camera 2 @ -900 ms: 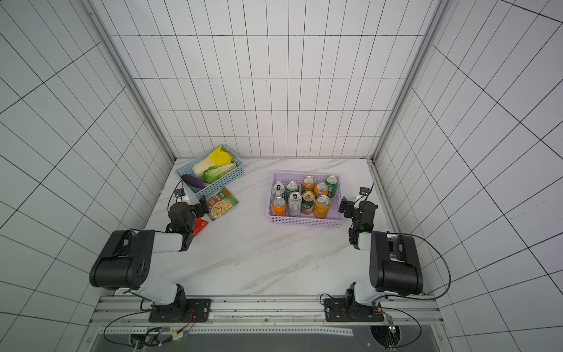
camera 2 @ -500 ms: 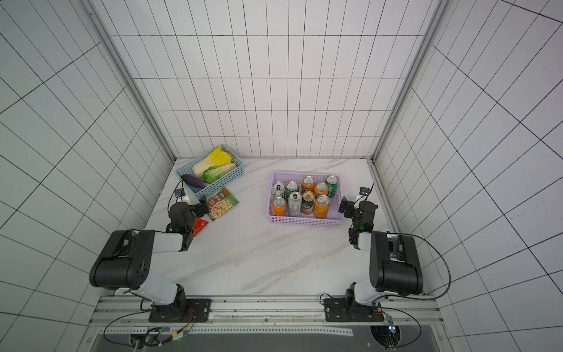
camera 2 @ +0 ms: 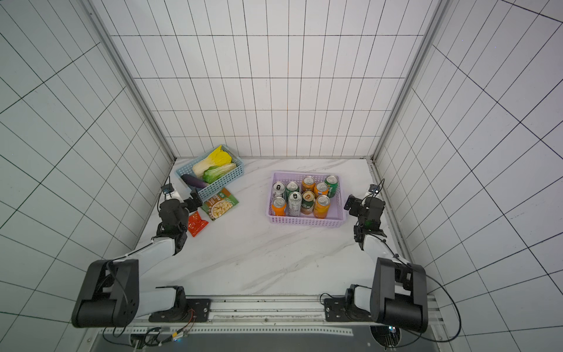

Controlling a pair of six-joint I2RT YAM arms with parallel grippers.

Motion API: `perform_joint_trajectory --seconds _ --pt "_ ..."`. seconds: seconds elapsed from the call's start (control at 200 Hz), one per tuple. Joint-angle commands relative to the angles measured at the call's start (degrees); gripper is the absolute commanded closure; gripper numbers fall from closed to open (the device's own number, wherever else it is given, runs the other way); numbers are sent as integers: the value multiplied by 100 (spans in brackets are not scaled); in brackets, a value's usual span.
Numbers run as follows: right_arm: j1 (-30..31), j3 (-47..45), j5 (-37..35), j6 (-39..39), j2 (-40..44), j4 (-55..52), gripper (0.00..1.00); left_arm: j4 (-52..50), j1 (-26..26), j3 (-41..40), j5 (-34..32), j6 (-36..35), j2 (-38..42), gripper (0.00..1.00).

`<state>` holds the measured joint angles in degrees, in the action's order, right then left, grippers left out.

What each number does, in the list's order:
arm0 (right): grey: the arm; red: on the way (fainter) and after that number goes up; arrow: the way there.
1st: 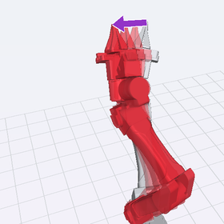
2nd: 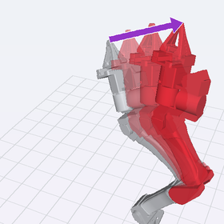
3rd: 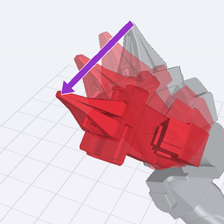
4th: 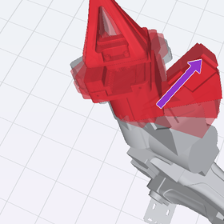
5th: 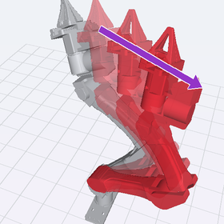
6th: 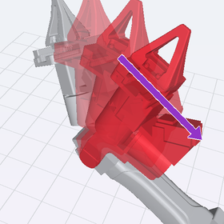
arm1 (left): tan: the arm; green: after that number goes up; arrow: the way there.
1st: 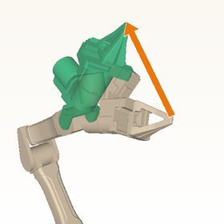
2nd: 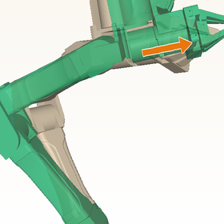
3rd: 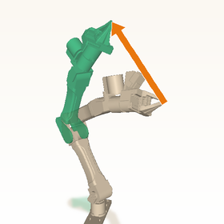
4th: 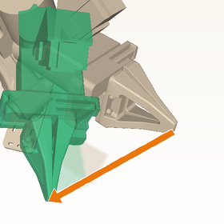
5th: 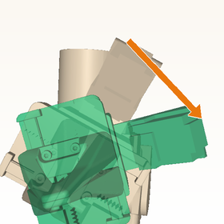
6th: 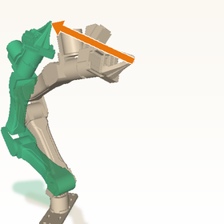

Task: Take out the drinks from the basket
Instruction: Adjust the basket at the center of the board.

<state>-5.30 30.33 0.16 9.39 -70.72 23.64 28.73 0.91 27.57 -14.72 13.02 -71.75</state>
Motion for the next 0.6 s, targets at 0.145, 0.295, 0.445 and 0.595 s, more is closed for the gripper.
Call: perform_joint_trajectory --seconds 0.145,0.295,0.445,0.595 --pt "-257 981 1304 1049 143 -2344 1 -2486 -22 731 2128 1140 1087 2" --pt "-487 1335 2199 1401 -478 -2619 1 -3120 -24 932 2433 1427 1174 2" --pt "-709 1882 3026 1671 -1315 -2800 7 -3482 -20 1126 2737 1338 942 2" --pt "-709 2336 3327 1715 -1936 -2940 12 -3638 -24 1240 2801 1265 751 2"
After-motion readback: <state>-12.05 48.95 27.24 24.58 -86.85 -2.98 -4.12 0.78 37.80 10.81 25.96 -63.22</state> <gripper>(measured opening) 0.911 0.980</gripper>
